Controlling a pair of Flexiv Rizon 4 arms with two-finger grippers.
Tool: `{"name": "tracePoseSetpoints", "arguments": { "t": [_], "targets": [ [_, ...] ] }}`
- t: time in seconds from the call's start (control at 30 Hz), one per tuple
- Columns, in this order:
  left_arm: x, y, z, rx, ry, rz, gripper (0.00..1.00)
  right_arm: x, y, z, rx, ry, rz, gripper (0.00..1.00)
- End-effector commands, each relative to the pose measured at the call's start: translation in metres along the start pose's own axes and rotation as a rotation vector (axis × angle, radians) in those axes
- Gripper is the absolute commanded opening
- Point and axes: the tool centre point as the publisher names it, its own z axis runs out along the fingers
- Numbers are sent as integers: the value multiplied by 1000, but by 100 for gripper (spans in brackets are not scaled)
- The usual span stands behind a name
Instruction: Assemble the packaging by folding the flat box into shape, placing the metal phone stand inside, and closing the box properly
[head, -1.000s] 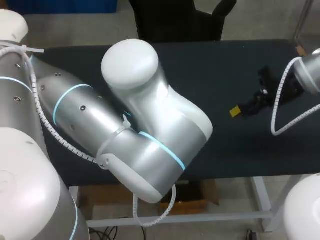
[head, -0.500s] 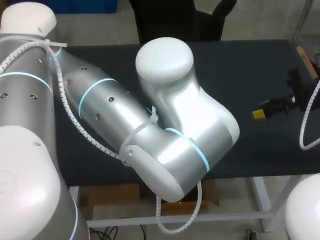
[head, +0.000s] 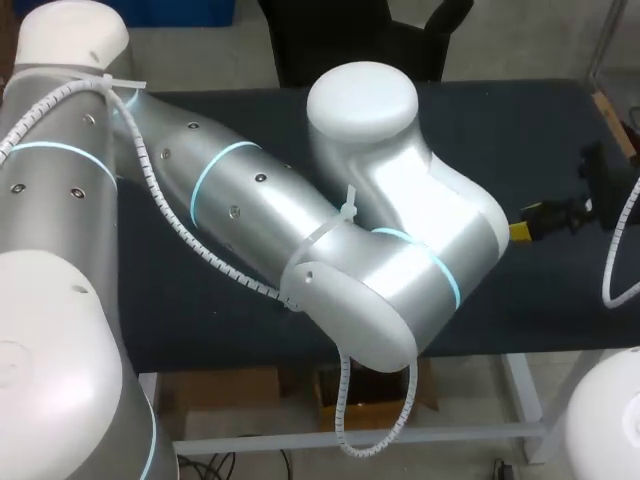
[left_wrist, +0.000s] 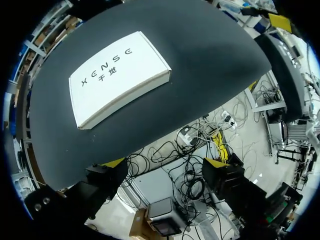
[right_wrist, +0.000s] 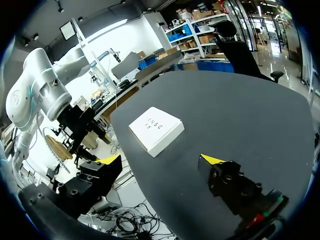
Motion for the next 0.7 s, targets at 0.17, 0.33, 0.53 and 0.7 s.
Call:
{"name": "tracePoseSetpoints", "arguments": {
  "t": [0.17, 0.33, 0.53, 0.7],
  "targets": [
    [5, 1, 26, 7, 24, -130, 100, -3, -9, 4, -147, -39, -141, 100],
    [9, -2, 35, 5, 5, -173, 100, -14, -7, 6, -196, -38, -203, 100],
    [5, -9, 45, 10, -16, -197, 100, -19, -5, 2, -241, -56, -241, 100],
    [-5, -16, 48, 19, -12, -227, 100, -32, -1, -1, -272, -59, -245, 100]
  ]
}}
